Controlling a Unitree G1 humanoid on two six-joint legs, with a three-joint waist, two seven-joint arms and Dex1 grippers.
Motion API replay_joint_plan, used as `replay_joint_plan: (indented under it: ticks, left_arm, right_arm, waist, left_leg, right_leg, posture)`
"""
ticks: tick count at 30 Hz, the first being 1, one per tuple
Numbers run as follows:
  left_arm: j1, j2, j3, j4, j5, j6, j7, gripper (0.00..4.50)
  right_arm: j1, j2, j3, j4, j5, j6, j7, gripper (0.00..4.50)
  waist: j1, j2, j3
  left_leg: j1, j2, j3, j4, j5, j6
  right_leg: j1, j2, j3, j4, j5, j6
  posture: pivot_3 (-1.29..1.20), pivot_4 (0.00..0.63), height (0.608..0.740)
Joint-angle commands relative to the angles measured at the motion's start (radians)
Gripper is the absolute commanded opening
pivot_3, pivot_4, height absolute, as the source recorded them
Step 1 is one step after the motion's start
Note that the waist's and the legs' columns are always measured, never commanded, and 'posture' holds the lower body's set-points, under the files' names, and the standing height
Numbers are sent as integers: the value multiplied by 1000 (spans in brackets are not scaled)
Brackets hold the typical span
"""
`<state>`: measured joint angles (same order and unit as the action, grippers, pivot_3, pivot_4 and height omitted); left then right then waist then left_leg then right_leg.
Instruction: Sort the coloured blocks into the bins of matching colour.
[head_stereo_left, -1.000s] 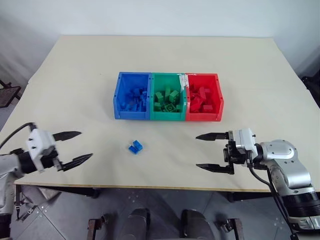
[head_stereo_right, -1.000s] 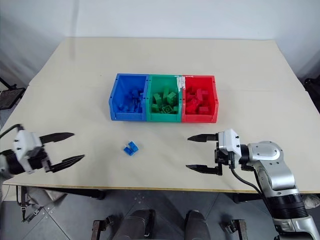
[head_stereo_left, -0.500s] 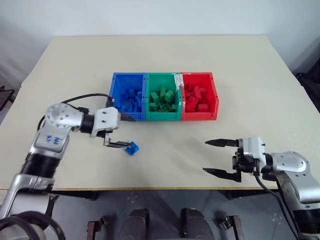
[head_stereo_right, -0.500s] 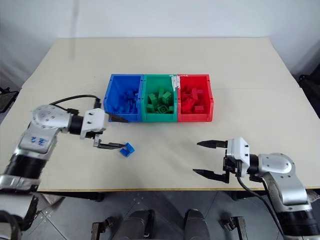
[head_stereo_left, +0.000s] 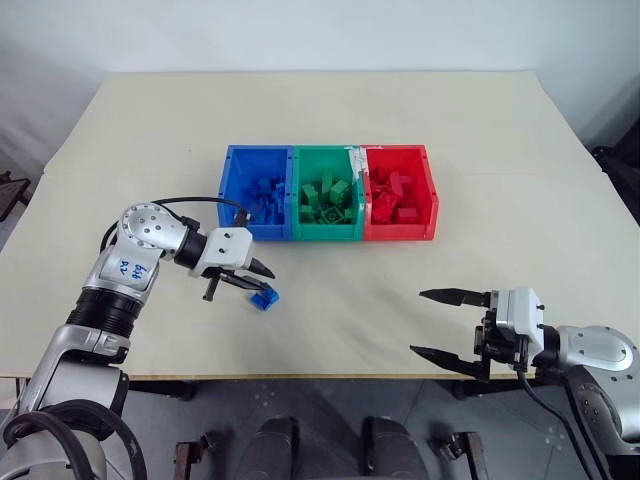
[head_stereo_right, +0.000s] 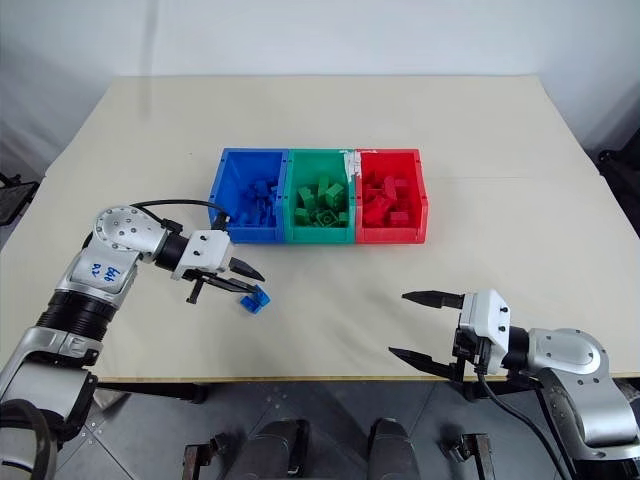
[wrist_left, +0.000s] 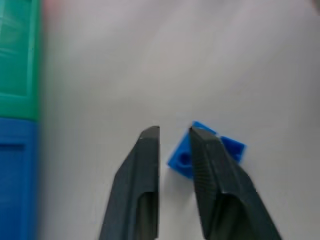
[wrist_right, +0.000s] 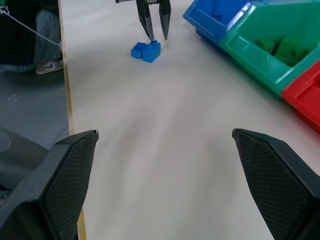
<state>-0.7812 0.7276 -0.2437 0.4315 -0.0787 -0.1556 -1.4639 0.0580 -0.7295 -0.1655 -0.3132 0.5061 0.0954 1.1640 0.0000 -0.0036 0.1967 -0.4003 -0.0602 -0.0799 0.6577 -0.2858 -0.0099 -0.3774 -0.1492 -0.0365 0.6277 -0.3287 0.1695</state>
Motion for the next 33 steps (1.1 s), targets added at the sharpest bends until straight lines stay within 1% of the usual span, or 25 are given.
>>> replay_joint_plan:
  ticks: [1,7,15,22,29,33]
  left_arm:
    - [-5,20,17,-1,-1,-19,-13,1096]
    - [-30,-9,-16,66,74,-78,37,1096]
    - [-63,-33,-37,127,114,-111,35,1096]
    - [-72,-10,-39,115,77,-115,-58,1096]
    - [-85,-12,-40,116,75,-95,-81,1096]
    - [-86,-33,-45,136,105,-129,-22,1885]
  right_arm:
    - [8,-11,-22,-35,21,-1,-4,4500]
    - [-19,-7,-9,-17,16,-2,-3,4500]
    - [-41,-5,-3,1,10,-5,1,4500]
    - [-47,-2,-1,5,8,-9,3,4500]
    - [-56,2,8,14,5,-11,2,4500]
    - [-57,4,11,12,4,-11,-1,4500]
  waist:
    - [1,0,0]
    - [2,0,0]
    - [6,0,0]
    - [7,0,0]
    - [8,0,0]
    - [8,0,0]
  left_leg:
    - [0,0,0,0,0,0]
    - [0,0,0,1,0,0]
    - [0,0,-1,3,0,0]
    - [0,0,0,4,0,0]
    - [0,0,-1,4,0,0]
    - [0,0,-1,4,0,0]
  right_leg:
    - [0,0,0,0,0,0]
    - [0,0,0,0,0,0]
    - [1,0,0,1,0,0]
    - [1,0,0,2,0,0]
    - [1,0,0,2,0,0]
    - [1,0,0,2,0,0]
  posture:
    - [0,150,740]
    - [0,150,740]
    - [0,150,740]
    - [0,150,740]
    - [0,150,740]
    - [0,150,740]
